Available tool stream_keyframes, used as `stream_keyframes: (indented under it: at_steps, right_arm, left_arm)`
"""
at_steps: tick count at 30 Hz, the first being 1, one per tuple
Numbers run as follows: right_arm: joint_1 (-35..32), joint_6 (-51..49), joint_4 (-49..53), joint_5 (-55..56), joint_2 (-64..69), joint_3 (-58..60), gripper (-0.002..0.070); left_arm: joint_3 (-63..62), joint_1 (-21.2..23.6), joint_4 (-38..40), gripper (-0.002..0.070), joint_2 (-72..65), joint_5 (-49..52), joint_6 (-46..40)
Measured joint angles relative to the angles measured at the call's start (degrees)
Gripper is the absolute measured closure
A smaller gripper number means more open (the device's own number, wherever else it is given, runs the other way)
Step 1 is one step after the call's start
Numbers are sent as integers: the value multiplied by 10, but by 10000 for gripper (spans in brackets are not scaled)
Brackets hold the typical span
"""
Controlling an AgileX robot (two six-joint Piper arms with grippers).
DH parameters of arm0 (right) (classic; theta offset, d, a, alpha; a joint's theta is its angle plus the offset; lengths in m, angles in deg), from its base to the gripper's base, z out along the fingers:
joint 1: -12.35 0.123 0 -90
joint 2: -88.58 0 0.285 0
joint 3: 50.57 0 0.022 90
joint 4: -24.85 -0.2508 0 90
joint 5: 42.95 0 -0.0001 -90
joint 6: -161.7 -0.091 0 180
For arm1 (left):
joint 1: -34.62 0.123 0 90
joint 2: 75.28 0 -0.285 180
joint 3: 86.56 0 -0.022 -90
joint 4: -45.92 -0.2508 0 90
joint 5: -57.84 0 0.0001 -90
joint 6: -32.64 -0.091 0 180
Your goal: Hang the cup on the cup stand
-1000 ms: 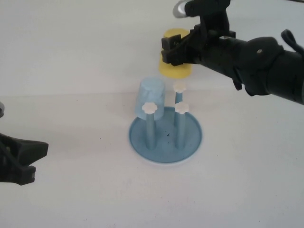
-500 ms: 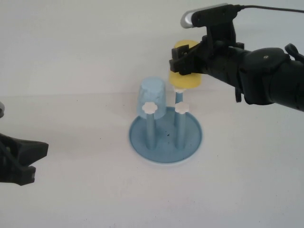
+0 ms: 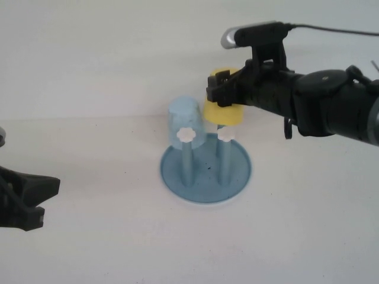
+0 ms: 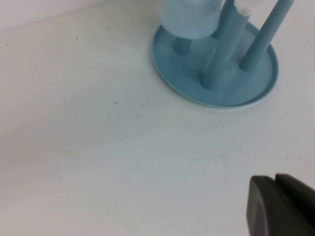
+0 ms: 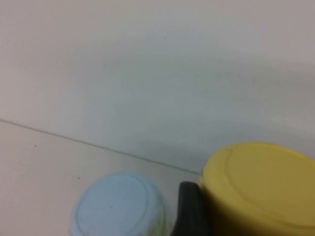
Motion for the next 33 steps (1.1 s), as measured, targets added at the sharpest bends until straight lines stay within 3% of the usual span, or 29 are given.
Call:
stream_keyframes:
  at_steps: [12, 20, 26, 28, 30, 33]
  right_arm:
    - [0, 9, -18, 18, 30, 0, 169]
    - [0, 88, -61, 11, 29, 0, 10]
    - [0, 203, -130, 33, -7, 0, -9]
    - [4, 225, -138, 71, -27, 4, 38]
    - [13, 246, -144, 127, -56, 14, 160]
    - [27, 292, -151, 210, -108, 43, 477]
  left_arm:
    - [0, 0, 0, 676, 0, 0, 0]
    - [0, 0, 0, 676, 0, 0, -1]
    - [0, 0, 0, 675, 0, 0, 0]
    - [0, 0, 0, 676, 0, 6, 2]
    - [0, 0, 0, 676, 0, 27, 2]
    - [0, 0, 0, 676, 0, 52, 6]
